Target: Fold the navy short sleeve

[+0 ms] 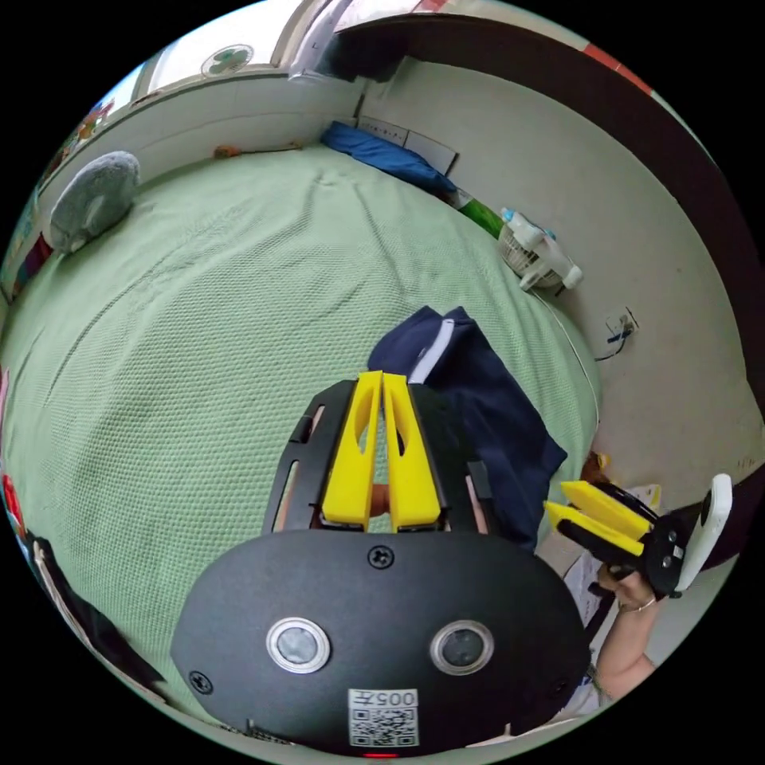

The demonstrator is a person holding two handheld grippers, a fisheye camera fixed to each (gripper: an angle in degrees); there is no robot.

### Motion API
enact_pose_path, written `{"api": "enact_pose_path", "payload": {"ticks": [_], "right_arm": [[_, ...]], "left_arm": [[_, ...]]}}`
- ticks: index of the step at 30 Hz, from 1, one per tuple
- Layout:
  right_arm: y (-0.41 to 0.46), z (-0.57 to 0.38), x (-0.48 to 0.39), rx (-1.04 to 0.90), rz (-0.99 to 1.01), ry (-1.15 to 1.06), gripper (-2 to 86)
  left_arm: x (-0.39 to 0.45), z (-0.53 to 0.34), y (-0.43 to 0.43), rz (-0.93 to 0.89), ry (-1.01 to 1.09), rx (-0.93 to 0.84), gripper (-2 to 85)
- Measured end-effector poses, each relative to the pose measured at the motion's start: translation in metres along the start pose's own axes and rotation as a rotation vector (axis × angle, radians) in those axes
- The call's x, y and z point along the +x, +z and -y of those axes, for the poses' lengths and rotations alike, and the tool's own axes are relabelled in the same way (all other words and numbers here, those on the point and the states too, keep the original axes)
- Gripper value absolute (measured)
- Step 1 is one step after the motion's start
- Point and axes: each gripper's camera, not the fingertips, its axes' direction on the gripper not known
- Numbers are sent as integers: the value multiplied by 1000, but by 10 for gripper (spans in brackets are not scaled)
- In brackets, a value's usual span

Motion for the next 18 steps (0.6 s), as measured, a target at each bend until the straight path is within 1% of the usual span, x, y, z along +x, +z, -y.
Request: {"api": "enact_pose_path", "payload": {"ticks": [1,4,5,9,12,16,18], "right_arm": [[4,5,-5,-13,0,3,46],[31,21,-27,-156,35,-11,6],[41,23,-34,-208,11,-23,0],[44,21,-57,-186,-48,-55,-8],[45,25,-69,-193,-47,-59,-9],[39,32,-86,-205,-57,-78,-10],[35,36,-97,-210,-63,-84,-10]], "left_arm": [[6,-1,1,4,13,-4,3],[25,-8,12,57,55,-60,-2],[27,-12,17,107,61,-88,-2],[26,-34,16,185,108,-98,-2],[28,-51,8,249,150,-96,-2],[18,-71,-10,237,137,-104,-2],[0,-90,-34,151,126,-74,-1]]}}
